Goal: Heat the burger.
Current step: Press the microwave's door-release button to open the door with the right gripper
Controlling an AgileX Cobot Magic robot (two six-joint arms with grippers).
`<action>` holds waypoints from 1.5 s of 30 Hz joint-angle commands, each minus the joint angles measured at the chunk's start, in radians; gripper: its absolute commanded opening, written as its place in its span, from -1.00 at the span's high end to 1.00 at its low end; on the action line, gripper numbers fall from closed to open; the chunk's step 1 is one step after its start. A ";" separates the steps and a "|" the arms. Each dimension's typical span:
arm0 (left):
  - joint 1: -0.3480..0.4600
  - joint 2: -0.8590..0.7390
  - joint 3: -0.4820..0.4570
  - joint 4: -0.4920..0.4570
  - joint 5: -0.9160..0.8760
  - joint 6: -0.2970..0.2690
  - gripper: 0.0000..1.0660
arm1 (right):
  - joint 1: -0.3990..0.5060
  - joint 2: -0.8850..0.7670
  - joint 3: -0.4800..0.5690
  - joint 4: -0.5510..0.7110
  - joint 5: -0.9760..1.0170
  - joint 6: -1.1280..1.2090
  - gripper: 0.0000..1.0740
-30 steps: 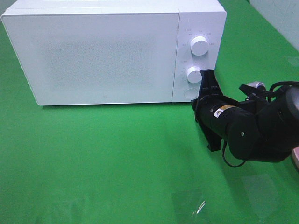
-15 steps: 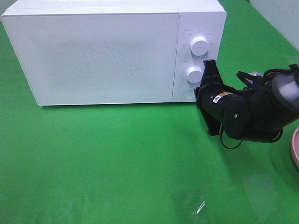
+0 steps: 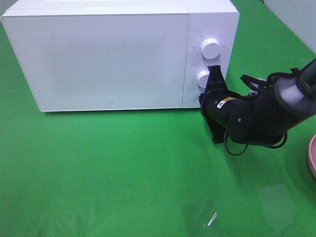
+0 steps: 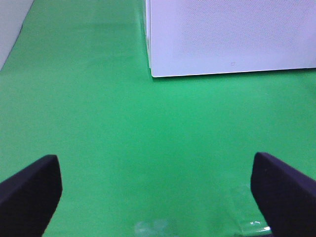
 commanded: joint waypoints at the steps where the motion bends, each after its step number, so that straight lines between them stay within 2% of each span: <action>1: -0.002 -0.016 0.003 -0.010 -0.010 -0.002 -0.84 | -0.004 0.024 -0.029 0.011 0.002 0.005 1.00; 8: -0.002 -0.016 0.003 -0.010 -0.010 -0.002 -0.84 | -0.004 0.042 -0.043 0.011 -0.133 -0.001 1.00; 21: -0.002 -0.016 0.003 -0.010 -0.010 -0.002 -0.84 | -0.004 0.027 -0.081 0.015 -0.229 -0.026 1.00; 30: -0.002 -0.016 0.003 -0.010 -0.010 -0.002 -0.84 | -0.004 0.027 -0.087 0.139 -0.369 -0.029 1.00; 35: -0.002 -0.016 0.003 -0.010 -0.010 -0.002 -0.84 | -0.004 0.037 -0.141 0.191 -0.414 -0.029 1.00; 40: -0.002 -0.016 0.003 -0.010 -0.010 -0.002 -0.84 | -0.026 0.046 -0.190 0.189 -0.509 -0.042 1.00; 45: -0.002 -0.016 0.003 -0.010 -0.010 -0.002 -0.84 | -0.039 0.047 -0.224 0.187 -0.524 -0.056 1.00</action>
